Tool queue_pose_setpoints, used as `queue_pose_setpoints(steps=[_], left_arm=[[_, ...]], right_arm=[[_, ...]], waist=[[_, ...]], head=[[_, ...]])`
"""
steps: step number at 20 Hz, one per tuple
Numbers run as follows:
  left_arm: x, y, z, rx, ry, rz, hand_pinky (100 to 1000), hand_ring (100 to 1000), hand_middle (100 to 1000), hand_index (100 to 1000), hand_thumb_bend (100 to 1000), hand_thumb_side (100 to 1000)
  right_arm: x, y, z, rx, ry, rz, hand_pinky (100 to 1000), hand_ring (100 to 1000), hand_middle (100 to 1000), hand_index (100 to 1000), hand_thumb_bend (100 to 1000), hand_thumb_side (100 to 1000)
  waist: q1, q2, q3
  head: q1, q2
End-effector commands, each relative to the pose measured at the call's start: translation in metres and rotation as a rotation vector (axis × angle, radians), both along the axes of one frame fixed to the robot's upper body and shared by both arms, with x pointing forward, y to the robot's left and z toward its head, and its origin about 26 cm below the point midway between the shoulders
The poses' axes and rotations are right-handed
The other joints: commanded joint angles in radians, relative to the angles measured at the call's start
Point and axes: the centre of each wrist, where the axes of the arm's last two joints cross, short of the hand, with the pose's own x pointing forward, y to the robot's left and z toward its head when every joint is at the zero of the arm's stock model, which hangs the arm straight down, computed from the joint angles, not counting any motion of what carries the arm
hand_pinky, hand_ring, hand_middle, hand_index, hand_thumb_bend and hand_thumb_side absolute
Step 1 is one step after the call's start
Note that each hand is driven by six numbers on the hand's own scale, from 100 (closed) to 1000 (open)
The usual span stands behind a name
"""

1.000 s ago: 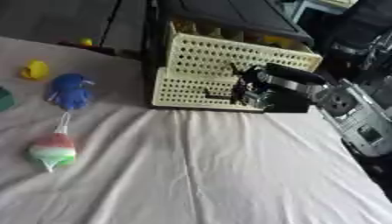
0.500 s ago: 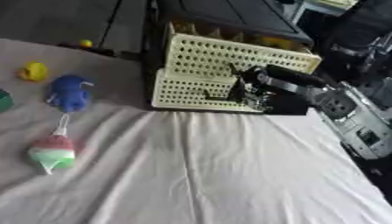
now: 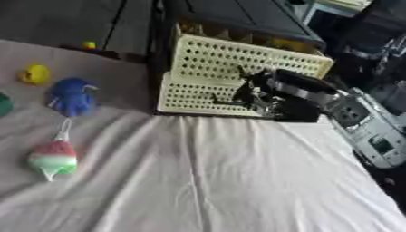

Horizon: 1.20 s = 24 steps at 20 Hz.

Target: Pick up objects from table and place into drawer.

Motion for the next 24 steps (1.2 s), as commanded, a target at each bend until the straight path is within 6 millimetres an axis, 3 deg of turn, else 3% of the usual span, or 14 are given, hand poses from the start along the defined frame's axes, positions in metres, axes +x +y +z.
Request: queue_pose_setpoints(steps=[1, 8, 24], left_arm=[[-0.003, -0.001, 0.007, 0.007, -0.031, -0.012, 649, 704, 645, 970, 100, 1000], [-0.003, -0.003, 0.007, 0.01, -0.028, -0.016, 650, 704, 644, 970, 100, 1000], [-0.003, -0.004, 0.008, 0.021, -0.035, -0.024, 653, 706, 644, 972, 100, 1000]], right_arm=[[-0.009, -0.007, 0.015, -0.029, -0.047, -0.036, 134, 225, 558, 784, 100, 1000], [-0.012, -0.009, 0.019, 0.028, -0.105, -0.011, 148, 236, 610, 824, 100, 1000], [-0.018, -0.022, 0.023, 0.066, -0.171, -0.041, 143, 226, 573, 779, 100, 1000]], waist=[[0.003, -0.019, 0.002], [-0.001, -0.014, 0.006], [-0.003, 0.007, 0.005]], head=[[-0.007, -0.021], [-0.007, -0.031], [-0.014, -0.07]])
